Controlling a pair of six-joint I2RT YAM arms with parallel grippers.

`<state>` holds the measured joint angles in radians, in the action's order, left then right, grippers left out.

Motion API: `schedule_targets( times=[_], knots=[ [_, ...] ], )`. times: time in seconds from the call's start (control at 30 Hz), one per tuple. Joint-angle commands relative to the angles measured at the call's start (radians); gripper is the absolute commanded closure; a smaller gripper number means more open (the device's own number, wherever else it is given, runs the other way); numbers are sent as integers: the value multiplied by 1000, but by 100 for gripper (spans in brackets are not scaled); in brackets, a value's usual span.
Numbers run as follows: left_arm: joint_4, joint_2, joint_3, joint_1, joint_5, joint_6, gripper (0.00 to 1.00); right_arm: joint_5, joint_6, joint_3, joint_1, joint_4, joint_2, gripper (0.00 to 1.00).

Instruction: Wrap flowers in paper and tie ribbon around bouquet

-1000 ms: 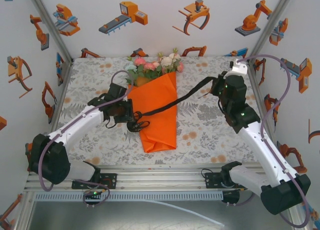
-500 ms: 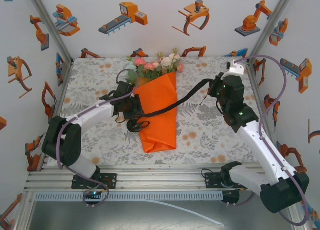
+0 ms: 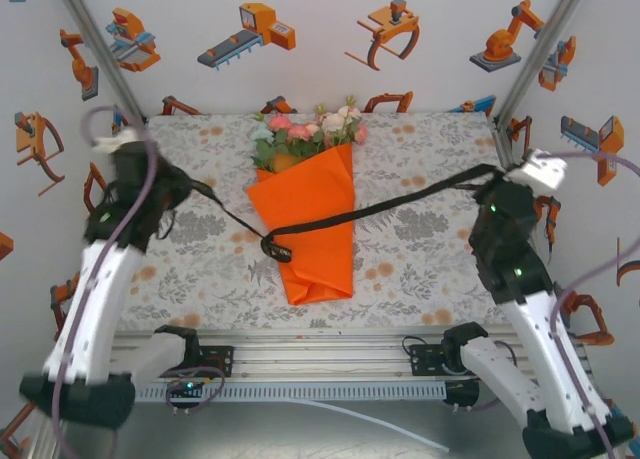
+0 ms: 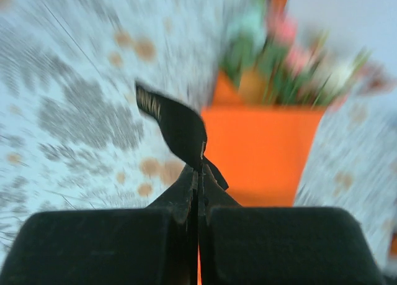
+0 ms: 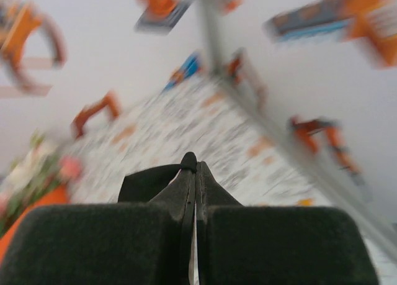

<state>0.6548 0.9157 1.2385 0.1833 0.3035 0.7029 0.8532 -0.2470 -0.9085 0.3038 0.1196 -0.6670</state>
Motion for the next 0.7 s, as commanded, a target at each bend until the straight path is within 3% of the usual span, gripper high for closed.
schedule_targets(
  times=[0.0,0.1,0.2,0.37,0.53,0.6,0.67],
  knots=[
    [257,-234,-22,-29,324,68,100,413,165,74,-8,-138,151,100],
    [251,-443,-118,-29,586,99,100,535,216,164,-7,-256,320,100],
    [239,-512,-160,-28,692,62,100,569,327,212,-8,-378,423,100],
    [375,-418,-100,-26,708,139,98,594,397,194,-9,-380,416,100],
    [347,-414,-204,-29,674,214,94,574,389,198,-8,-347,346,100],
    [333,-406,-263,-31,672,245,92,572,333,207,-8,-294,307,100],
    [277,-379,-321,-42,646,225,90,532,177,201,-9,-127,274,100]
  ],
)
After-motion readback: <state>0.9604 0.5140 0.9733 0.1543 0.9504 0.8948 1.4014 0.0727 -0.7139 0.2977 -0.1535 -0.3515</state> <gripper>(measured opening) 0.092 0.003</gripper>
